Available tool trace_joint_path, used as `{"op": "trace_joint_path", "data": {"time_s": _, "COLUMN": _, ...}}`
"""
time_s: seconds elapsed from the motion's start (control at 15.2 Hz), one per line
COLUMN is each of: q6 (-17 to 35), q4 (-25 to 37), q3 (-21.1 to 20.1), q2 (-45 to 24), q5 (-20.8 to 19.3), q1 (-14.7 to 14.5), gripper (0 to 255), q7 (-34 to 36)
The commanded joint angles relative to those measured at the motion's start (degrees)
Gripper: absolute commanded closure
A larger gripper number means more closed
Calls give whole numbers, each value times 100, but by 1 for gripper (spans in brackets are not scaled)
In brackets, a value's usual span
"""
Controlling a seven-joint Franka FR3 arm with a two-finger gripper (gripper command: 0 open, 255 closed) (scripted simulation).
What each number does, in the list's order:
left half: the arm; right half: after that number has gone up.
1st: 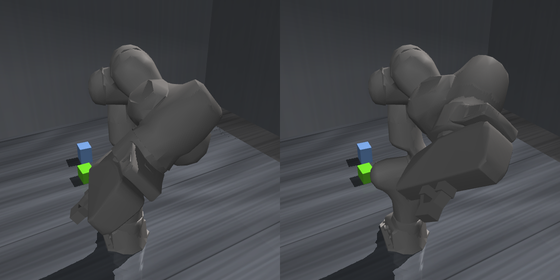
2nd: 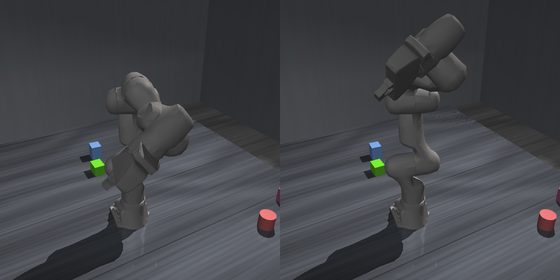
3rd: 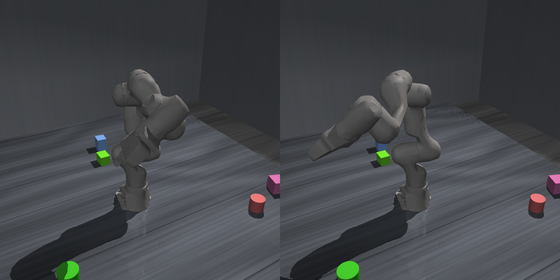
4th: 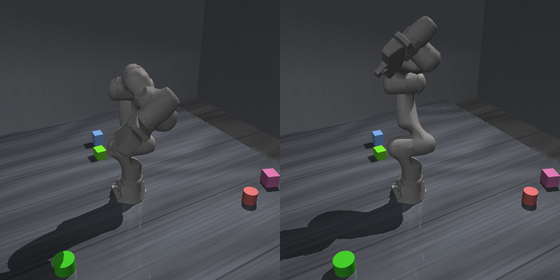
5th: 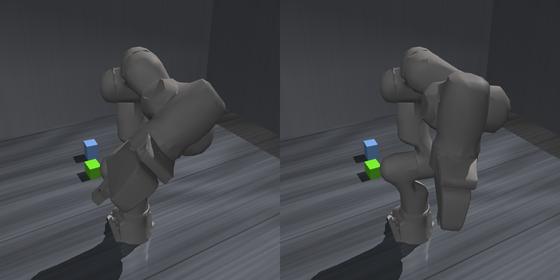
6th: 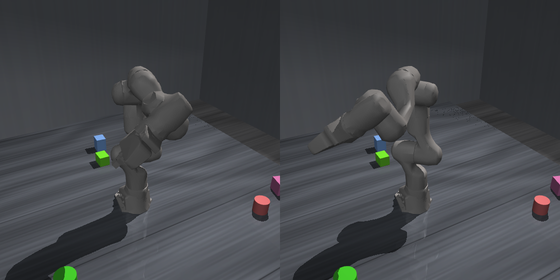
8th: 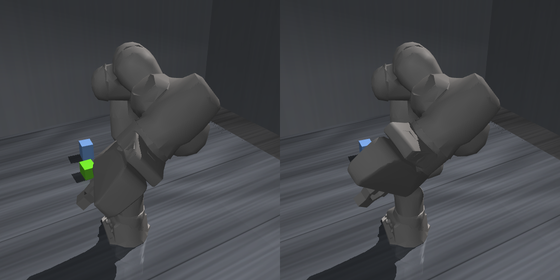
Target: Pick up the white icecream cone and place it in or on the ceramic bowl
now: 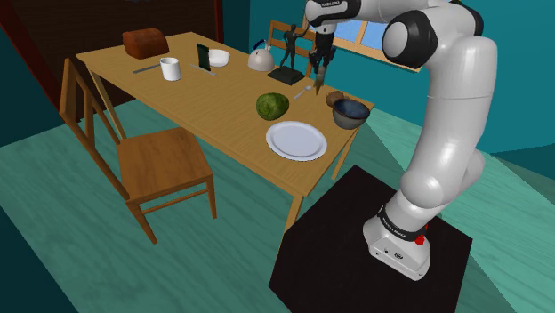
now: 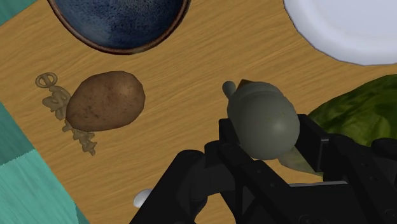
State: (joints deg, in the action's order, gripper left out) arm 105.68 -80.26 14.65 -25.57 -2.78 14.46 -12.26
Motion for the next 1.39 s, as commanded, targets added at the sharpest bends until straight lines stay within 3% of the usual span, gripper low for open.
{"op": "trace_joint_path", "data": {"time_s": 0.0, "q6": -156, "q4": 137, "q3": 3, "q2": 19, "q5": -1, "q1": 2, "gripper": 255, "q7": -14}}
{"op": "trace_joint_path", "data": {"time_s": 0.33, "q6": -476, "q4": 459, "q3": 8, "q2": 19, "q5": 4, "q1": 16, "gripper": 255, "q7": -49}}
{"op": "trace_joint_path", "data": {"time_s": 0.79, "q6": -326, "q4": -377, "q3": 259, "q2": 809, "q5": -101, "q1": 388, "gripper": 255, "q7": -704}}
{"op": "trace_joint_path", "data": {"time_s": 1.06, "q6": -319, "q4": -647, "q3": 420, "q2": 1137, "q5": -143, "q1": 627, "gripper": 255, "q7": -1116}}
{"op": "trace_joint_path", "data": {"time_s": 1.12, "q6": -337, "q4": -555, "q3": 382, "q2": 1050, "q5": -130, "q1": 573, "gripper": 255, "q7": -1015}}
{"op": "trace_joint_path", "data": {"time_s": 1.19, "q6": -337, "q4": -555, "q3": 383, "q2": 1050, "q5": -130, "q1": 573, "gripper": 0, "q7": -1015}}
{"op": "trace_joint_path", "data": {"time_s": 1.32, "q6": -25, "q4": -1143, "q3": 340, "q2": 1348, "q5": -210, "q1": 390, "gripper": 0, "q7": -552}}
